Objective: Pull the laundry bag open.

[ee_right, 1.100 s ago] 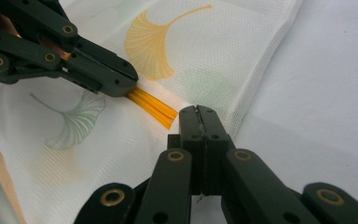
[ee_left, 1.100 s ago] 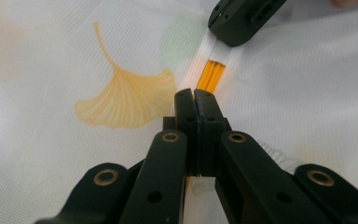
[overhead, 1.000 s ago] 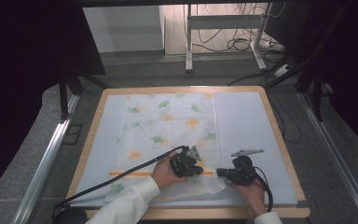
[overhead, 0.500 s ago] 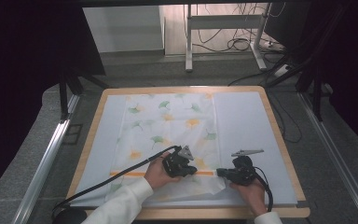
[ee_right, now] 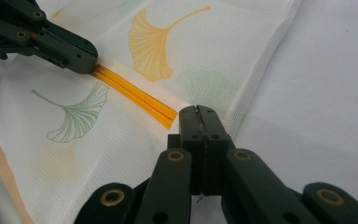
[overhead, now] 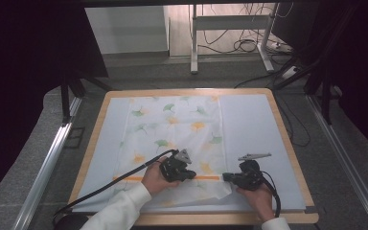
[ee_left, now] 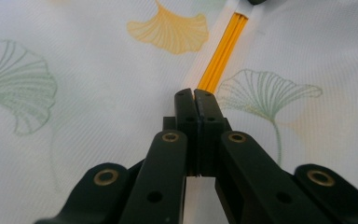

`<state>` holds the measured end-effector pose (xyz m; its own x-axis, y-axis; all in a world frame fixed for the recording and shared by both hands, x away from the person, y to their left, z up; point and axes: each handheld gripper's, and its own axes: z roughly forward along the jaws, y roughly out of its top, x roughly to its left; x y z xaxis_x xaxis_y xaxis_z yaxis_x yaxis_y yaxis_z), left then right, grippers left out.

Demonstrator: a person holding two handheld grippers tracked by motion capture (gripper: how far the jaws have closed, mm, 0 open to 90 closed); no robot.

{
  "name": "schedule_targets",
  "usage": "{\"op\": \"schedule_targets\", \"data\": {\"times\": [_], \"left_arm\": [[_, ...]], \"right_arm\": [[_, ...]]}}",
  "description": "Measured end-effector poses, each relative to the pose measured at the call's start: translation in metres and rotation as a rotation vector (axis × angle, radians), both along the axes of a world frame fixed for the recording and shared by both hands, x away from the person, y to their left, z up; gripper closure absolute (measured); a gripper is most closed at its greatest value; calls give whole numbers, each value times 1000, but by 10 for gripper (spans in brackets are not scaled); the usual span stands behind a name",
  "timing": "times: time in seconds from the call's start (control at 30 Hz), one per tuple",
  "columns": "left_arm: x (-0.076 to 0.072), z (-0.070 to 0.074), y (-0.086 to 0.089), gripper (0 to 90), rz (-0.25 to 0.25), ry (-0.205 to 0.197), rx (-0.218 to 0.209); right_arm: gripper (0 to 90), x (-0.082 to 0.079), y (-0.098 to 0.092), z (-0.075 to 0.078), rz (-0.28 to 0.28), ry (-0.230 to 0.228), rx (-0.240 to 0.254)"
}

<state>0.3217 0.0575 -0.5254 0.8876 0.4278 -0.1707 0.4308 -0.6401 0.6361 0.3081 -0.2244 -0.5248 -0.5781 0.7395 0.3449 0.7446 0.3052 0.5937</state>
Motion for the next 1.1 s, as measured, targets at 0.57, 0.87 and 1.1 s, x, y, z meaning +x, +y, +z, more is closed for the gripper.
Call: {"op": "schedule_targets", "data": {"times": [0.57,0.87,1.1], "left_arm": [[-2,-1,24,900,36,18,4],[-2,-1,34,900,43,24,7],[-3,0,42,900,51,31,13]], "right_arm": [[896,0,0,0,3,-2,1],[896,0,-1,0,3,-3,2],[895,0,-1,-1,5,-5,5]]}}
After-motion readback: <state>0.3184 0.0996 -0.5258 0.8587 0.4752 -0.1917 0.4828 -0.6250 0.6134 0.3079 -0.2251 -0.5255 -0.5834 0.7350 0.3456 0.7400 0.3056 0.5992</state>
